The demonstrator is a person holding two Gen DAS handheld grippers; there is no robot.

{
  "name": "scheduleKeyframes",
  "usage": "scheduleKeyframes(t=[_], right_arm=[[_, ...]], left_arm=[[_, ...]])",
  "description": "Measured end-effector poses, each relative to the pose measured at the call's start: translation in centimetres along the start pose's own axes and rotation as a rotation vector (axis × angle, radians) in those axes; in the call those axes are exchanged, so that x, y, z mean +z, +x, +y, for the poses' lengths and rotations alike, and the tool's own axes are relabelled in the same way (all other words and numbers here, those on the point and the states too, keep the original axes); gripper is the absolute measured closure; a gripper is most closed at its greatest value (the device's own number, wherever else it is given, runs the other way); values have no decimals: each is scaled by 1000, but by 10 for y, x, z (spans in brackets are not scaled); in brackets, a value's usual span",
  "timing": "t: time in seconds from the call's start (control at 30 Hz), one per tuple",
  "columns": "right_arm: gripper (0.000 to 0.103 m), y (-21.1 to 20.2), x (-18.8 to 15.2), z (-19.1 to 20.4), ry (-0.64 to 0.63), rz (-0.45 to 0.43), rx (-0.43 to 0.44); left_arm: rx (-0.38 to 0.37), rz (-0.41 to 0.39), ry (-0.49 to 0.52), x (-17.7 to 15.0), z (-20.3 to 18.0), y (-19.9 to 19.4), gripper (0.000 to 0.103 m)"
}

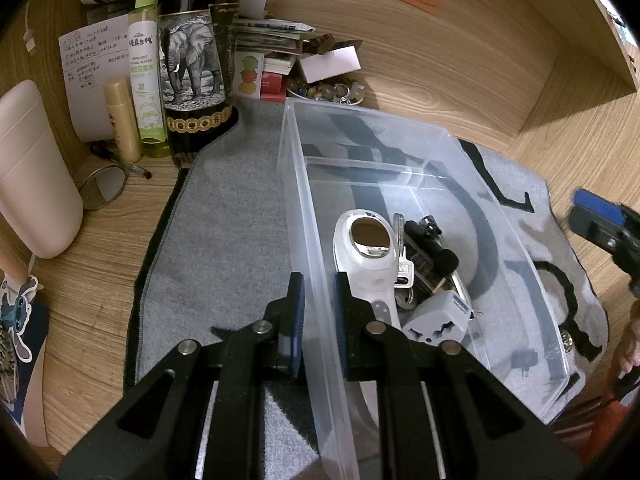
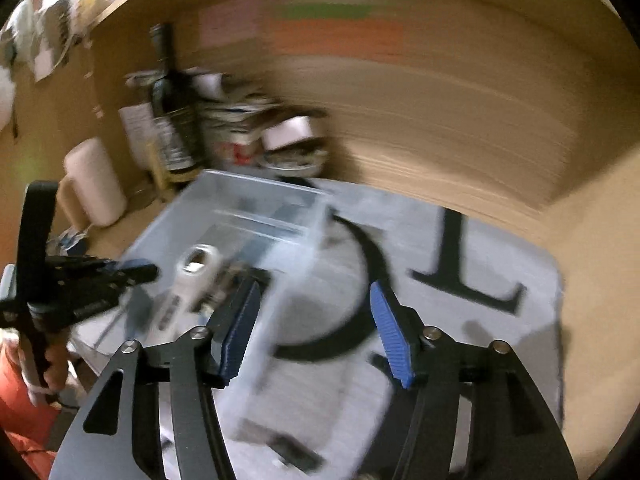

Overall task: Organize rigid objects
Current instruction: 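Move the right tool to the black round object and grasp it, then lift the black round object with the right tool and carry it over the box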

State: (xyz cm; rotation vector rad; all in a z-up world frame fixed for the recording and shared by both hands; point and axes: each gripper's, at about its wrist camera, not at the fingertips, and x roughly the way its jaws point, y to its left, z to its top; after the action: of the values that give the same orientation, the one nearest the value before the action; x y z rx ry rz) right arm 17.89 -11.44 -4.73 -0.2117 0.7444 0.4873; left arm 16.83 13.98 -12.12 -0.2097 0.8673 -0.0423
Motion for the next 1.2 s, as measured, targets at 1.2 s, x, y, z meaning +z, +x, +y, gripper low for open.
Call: scheduleKeyframes(t=[1.2], right_arm=[[70,1,-124,-33,211,176,-111]], left_arm=[[10,10,1,0,2,1,89]])
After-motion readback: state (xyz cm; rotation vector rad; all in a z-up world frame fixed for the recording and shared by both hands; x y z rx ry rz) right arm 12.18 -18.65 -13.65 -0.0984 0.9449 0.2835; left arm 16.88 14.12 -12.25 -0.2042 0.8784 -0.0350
